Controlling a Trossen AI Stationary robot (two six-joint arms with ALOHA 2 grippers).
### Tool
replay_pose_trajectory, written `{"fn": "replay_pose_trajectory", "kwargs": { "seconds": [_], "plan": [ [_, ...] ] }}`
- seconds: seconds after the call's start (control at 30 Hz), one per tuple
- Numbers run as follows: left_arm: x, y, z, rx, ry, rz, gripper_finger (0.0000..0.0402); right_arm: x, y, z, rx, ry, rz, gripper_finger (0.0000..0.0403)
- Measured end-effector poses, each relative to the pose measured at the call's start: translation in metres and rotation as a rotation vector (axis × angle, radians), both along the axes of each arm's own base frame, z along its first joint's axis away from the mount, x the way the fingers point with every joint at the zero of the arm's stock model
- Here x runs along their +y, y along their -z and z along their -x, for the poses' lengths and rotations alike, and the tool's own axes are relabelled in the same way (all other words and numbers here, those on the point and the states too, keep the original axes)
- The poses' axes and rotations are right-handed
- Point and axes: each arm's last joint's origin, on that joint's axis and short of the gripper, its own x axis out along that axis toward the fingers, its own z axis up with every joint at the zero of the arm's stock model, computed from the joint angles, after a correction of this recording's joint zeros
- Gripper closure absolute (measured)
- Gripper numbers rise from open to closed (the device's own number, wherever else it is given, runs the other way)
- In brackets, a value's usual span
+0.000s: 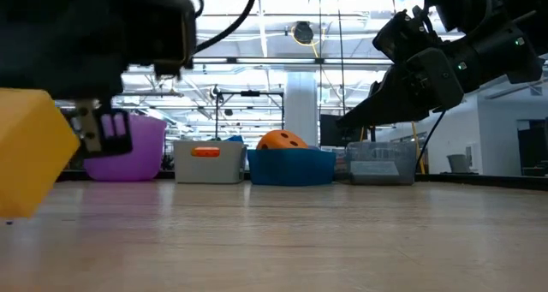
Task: Pick & Place Toys
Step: Put the yellow game piece into the gray bin
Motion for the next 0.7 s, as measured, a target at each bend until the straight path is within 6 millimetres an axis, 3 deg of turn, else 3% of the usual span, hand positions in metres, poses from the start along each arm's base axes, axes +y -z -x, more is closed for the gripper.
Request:
{"fn": "replay_pose_trajectory", "kwargs": {
  "seconds": [0.37,0.7],
  "plan": [
    [0.002,-0.045,-0.033,-0.185,0.098,0.025,0.0398,0.0,0.0,0.0,0.0,0.0,0.0,0.0248],
    [0.021,-0.038,-0.032,-0.028,0.057,-0.122,0.0363,0.0,0.0,0.0,0.0,-0.004,-0.001,0.0248]
  ]
}}
